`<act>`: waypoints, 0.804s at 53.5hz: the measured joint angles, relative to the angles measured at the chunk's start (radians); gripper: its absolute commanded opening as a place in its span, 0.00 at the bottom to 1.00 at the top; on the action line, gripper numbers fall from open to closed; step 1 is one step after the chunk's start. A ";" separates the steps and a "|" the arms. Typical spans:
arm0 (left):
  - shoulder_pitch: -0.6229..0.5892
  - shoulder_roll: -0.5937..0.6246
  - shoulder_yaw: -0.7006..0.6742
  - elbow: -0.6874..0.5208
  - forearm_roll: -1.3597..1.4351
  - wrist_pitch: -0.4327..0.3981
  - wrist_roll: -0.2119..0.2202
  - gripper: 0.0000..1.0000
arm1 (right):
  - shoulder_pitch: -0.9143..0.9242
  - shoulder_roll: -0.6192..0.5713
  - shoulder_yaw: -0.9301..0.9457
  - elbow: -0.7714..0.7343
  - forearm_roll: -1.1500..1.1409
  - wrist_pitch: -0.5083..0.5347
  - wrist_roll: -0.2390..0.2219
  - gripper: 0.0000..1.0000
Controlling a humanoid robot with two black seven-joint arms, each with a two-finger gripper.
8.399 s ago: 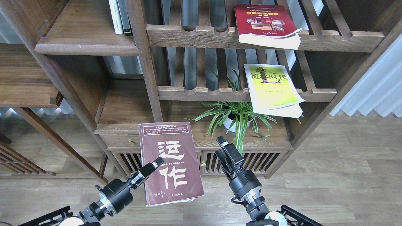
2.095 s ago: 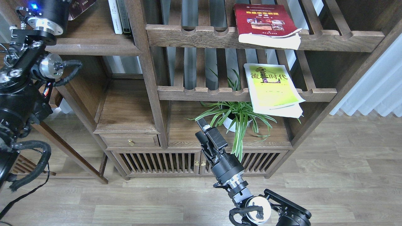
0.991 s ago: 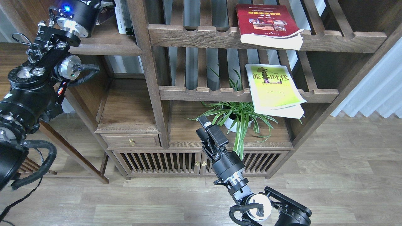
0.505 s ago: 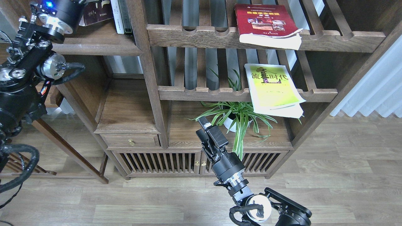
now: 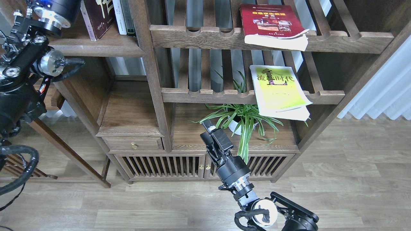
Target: Organize books on shelf
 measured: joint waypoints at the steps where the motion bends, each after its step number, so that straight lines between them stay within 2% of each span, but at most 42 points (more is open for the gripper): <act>1: -0.002 -0.002 -0.002 -0.002 0.000 0.000 0.000 0.27 | 0.000 0.000 0.001 0.000 0.000 0.000 0.000 0.84; 14: -0.019 -0.009 -0.037 -0.056 -0.001 0.002 0.000 0.27 | -0.002 0.000 0.010 0.000 0.000 0.000 0.000 0.84; 30: -0.019 -0.009 -0.111 -0.189 -0.001 0.015 0.000 0.27 | -0.002 0.000 0.041 0.000 0.002 0.000 0.000 0.85; 43: 0.061 -0.007 -0.148 -0.337 -0.024 0.064 0.000 0.27 | 0.000 0.000 0.079 0.002 0.004 0.000 -0.001 0.89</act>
